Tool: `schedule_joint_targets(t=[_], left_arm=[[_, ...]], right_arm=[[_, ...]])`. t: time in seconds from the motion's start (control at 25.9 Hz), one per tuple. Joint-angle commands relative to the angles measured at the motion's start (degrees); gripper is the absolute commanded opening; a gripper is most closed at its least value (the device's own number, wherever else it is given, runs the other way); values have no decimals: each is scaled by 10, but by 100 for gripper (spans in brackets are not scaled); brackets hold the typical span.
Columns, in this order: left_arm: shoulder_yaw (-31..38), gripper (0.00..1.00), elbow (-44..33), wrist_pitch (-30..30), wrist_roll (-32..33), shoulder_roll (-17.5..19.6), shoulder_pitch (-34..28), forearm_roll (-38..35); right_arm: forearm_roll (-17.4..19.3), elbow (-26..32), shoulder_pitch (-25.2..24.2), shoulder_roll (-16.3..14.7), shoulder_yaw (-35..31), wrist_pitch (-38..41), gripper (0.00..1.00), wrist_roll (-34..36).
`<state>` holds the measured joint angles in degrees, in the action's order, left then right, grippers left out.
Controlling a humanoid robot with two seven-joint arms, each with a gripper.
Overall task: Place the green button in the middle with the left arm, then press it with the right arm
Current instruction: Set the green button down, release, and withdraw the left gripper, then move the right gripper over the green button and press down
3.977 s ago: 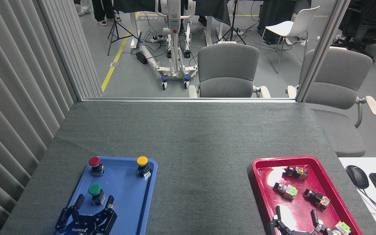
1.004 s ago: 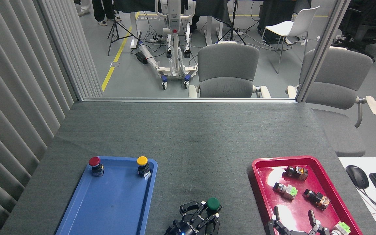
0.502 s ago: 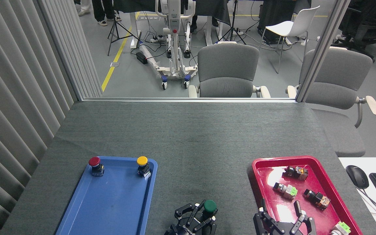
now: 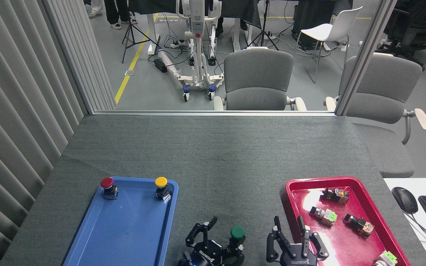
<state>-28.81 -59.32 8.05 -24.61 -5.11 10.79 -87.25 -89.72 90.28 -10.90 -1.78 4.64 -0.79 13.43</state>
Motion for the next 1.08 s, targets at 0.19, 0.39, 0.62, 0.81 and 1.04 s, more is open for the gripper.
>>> schedule_joint_targets(t=[0.19,0.39,0.62,0.81,1.04], left_arm=[[164,99,-139,-8,11,99,-89,74],[295,99,-200,-9,47,103,-158,74],[299,99,-215,-10,127,97,-148,66],[300,99,-221,-7,149,101,-126,69],[306,99,-220,-11,170,102,-112,74]], right_arm=[[-20,-13,5,12,41,1,34,0],[-33,-29,11,14,64,-2,25,-1],[-38,-62,29,17,90,-4,25,-2],[-39,-96,44,20,103,-4,21,-2],[-53,-103,51,20,105,-3,0,-2]])
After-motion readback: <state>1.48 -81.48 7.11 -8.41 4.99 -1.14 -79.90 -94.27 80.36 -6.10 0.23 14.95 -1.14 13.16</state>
